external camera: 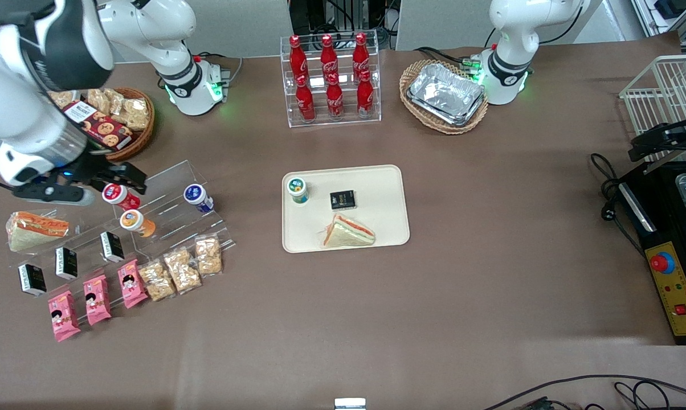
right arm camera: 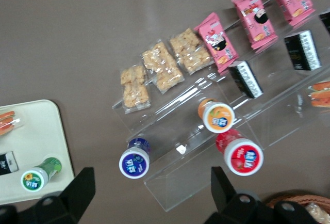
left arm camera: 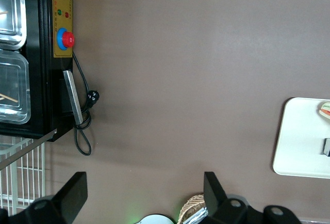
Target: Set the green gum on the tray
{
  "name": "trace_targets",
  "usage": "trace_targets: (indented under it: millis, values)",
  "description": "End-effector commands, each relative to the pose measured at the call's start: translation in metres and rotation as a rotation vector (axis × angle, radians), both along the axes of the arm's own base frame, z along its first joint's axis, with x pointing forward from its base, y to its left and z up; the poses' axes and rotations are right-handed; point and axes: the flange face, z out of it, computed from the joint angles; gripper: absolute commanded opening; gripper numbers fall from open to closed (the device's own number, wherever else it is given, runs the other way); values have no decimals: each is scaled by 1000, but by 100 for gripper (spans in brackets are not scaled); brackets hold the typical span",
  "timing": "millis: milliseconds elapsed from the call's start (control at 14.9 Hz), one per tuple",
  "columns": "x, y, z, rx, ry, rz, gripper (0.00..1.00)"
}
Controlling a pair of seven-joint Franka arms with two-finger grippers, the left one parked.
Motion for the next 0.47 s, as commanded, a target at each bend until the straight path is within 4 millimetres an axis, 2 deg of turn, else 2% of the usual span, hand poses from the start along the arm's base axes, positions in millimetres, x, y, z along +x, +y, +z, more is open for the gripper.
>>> trace_targets:
  millis: [0,201,403]
  values:
    - [8,-17,46,23,-10,-3,100]
    - [16,-23,74,21,18,-9,100]
    - [22,-28,80,23,38,-15,100]
